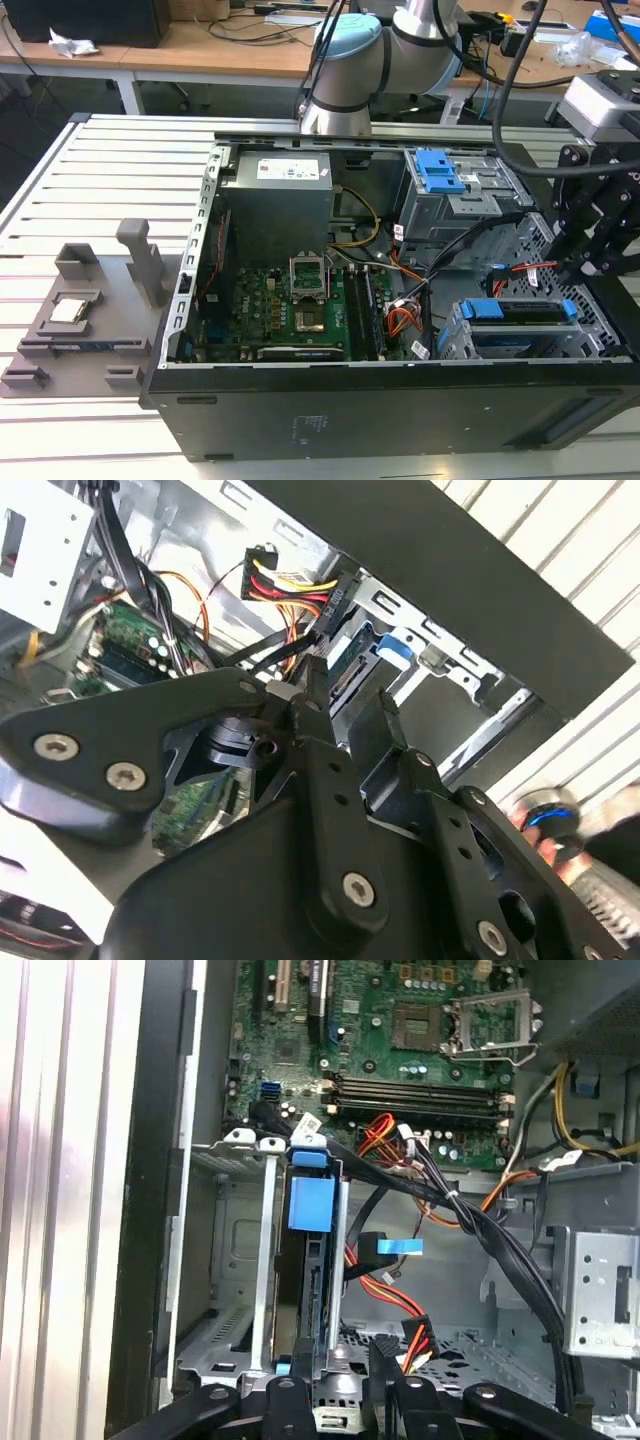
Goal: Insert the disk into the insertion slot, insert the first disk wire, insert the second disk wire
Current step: 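Insert the first disk wire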
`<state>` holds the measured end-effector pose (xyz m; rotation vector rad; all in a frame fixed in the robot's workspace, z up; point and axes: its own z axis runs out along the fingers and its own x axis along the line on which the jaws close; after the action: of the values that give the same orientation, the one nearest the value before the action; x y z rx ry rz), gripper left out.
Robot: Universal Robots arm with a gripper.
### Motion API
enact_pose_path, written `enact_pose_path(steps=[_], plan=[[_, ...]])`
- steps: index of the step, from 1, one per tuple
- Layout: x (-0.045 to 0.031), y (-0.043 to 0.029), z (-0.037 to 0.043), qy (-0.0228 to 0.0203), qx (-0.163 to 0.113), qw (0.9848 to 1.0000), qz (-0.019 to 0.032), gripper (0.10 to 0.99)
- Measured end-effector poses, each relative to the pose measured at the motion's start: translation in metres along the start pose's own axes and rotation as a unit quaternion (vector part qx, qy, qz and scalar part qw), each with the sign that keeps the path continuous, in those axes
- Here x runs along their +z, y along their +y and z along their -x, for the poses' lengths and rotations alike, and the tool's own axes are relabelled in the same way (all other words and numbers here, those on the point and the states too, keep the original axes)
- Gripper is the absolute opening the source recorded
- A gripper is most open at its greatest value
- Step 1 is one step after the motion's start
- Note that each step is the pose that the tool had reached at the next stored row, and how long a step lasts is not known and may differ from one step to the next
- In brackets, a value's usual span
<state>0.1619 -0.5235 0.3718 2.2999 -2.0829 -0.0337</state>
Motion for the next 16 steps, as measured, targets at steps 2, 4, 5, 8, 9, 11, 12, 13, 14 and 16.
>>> enact_pose_path(steps=[2,4,5,8,9,11,12,13,14,16], plan=[[0.0,0.0,0.0,0.0011,-0.026,0.9997,-0.0002,0.361],[0.0,0.0,0.0,0.0013,-0.026,0.9997,-0.0002,0.361],[0.0,0.0,0.0,0.0013,-0.026,0.9996,-0.0002,0.361],[0.0,-0.0013,0.0022,0.0025,-0.028,0.9996,-0.0001,0.361],[0.0002,-0.003,0.0037,0.0049,-0.028,0.9996,0.0002,0.361],[0.0015,-0.0061,0.0071,0.0088,-0.029,0.9995,0.0006,0.361],[0.0022,-0.007,0.0083,0.0099,-0.03,0.9995,0.0008,0.361],[0.0032,-0.0086,0.0107,0.0112,-0.03,0.9995,0.0009,0.361],[0.0038,-0.0095,0.0125,0.0116,-0.031,0.9995,0.001,0.361],[0.005,-0.0121,0.0183,0.0126,-0.032,0.9994,0.0011,0.361]])
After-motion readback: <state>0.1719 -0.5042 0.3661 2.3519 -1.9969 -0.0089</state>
